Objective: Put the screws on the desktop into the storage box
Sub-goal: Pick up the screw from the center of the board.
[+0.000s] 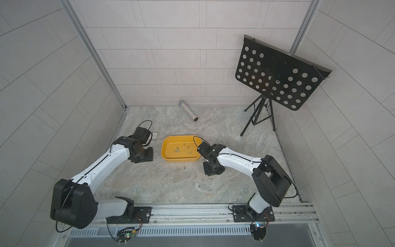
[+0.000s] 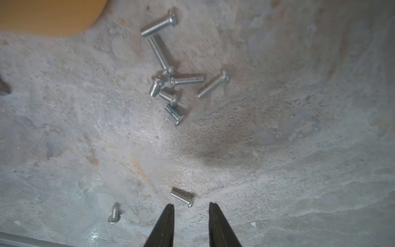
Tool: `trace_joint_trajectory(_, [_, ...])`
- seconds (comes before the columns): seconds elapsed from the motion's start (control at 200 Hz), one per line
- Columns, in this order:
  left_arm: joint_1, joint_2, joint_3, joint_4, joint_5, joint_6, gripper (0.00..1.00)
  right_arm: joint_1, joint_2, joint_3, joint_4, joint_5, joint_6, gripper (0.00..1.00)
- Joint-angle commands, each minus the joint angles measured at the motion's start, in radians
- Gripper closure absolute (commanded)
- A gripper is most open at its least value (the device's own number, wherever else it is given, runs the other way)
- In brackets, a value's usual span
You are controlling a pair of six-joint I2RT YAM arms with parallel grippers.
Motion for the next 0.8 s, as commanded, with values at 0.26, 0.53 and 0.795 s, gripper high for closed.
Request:
trace_joint_trajectory(0.26, [0.008, -0.006, -0.009, 0.002, 0.004, 0.013, 0.48, 0.038, 0.046, -0.024, -0.007, 0.011, -0.014, 0.68])
trace_joint_trajectory(0.53, [0.008, -0.006, -0.009, -0.001, 0.004, 0.013, 0.48, 0.043, 0.089, -0.024, 0.007, 0.011, -0.026, 0.67])
trace_joint_trajectory(0.795, [0.008, -0.004, -0.009, -0.001, 0.002, 0.013, 0.48, 0.051, 0.107, -0.038, 0.027, 0.001, -0.026, 0.66])
